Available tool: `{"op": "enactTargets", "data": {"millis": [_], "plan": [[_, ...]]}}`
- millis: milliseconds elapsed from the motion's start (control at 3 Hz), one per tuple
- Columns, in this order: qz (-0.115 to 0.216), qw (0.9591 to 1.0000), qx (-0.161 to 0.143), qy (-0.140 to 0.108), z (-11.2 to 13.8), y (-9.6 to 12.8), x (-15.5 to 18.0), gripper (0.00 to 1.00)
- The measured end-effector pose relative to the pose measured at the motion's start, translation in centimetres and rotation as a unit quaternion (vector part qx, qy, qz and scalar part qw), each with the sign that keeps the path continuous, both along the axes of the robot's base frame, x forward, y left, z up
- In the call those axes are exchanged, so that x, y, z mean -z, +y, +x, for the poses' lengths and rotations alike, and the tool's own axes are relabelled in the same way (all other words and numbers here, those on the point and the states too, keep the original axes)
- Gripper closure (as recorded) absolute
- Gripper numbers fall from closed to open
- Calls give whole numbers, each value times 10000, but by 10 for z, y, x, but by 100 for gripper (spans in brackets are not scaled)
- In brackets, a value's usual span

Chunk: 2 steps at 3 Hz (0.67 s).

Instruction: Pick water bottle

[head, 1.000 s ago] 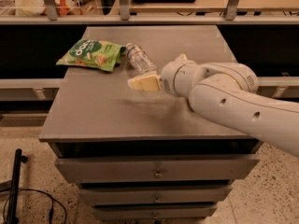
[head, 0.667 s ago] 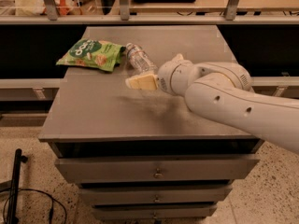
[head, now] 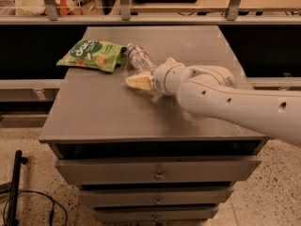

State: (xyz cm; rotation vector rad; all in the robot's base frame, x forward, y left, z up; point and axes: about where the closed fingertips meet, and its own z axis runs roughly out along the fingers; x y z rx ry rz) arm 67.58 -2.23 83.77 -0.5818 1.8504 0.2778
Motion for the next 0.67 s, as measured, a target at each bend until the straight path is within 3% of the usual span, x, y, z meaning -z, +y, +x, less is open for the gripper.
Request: {"op": "enactTargets", "data": {"millis": [667], "plan": [[-43, 10000, -38, -4, 9, 9, 11, 63]]}}
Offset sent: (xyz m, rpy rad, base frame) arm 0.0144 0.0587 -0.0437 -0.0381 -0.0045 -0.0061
